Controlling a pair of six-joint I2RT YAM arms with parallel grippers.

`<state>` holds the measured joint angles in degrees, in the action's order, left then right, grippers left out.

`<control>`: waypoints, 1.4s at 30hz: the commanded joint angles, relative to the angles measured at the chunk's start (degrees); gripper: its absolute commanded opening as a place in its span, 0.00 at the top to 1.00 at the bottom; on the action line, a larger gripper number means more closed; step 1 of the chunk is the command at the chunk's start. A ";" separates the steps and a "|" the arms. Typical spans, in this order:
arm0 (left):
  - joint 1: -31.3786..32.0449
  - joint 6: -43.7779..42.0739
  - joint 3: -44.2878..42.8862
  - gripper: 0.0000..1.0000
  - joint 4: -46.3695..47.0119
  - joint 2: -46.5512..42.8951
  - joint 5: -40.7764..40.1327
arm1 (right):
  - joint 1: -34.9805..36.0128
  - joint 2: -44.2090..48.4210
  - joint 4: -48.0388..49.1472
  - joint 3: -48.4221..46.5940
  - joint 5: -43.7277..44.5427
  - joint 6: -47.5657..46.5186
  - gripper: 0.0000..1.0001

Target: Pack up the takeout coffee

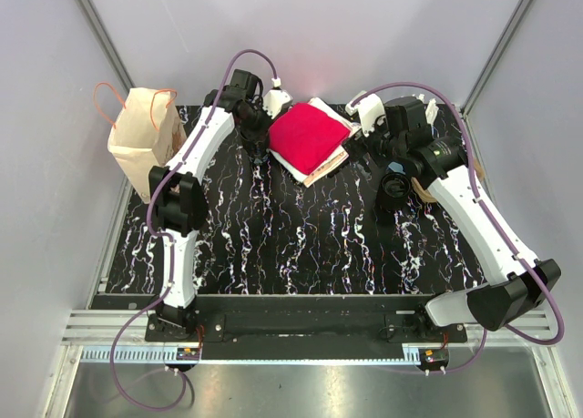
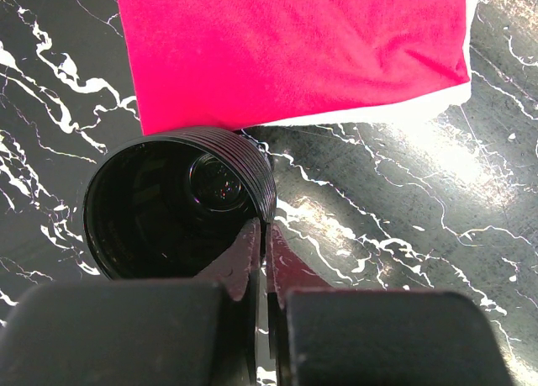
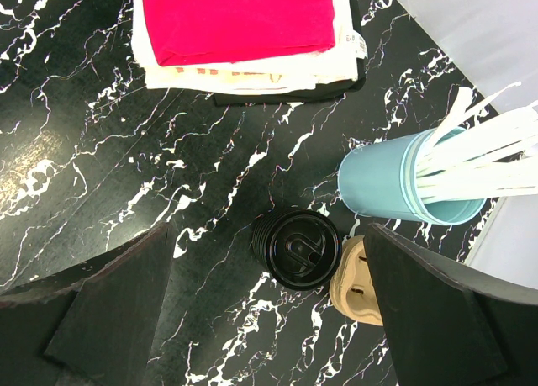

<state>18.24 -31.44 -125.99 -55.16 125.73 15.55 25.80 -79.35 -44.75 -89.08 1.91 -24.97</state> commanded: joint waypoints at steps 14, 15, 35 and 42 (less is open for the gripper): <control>0.22 1.56 -2.50 1.00 3.56 -6.29 -1.66 | -0.40 1.75 2.21 -0.40 -0.33 0.89 0.00; 0.30 1.47 -2.33 1.00 3.91 -6.64 -2.19 | -0.31 1.83 2.21 -0.39 -0.24 0.89 0.00; 0.48 0.50 1.89 0.93 3.48 -6.20 -1.40 | -0.40 1.83 2.30 -0.22 -0.15 0.80 0.00; 0.57 0.77 1.89 0.85 3.48 -5.24 -1.31 | -0.40 1.66 2.30 -0.39 -0.42 0.89 0.00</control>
<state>18.55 -30.41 -123.61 -53.10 121.14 14.22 25.80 -79.33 -44.75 -89.08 1.93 -24.95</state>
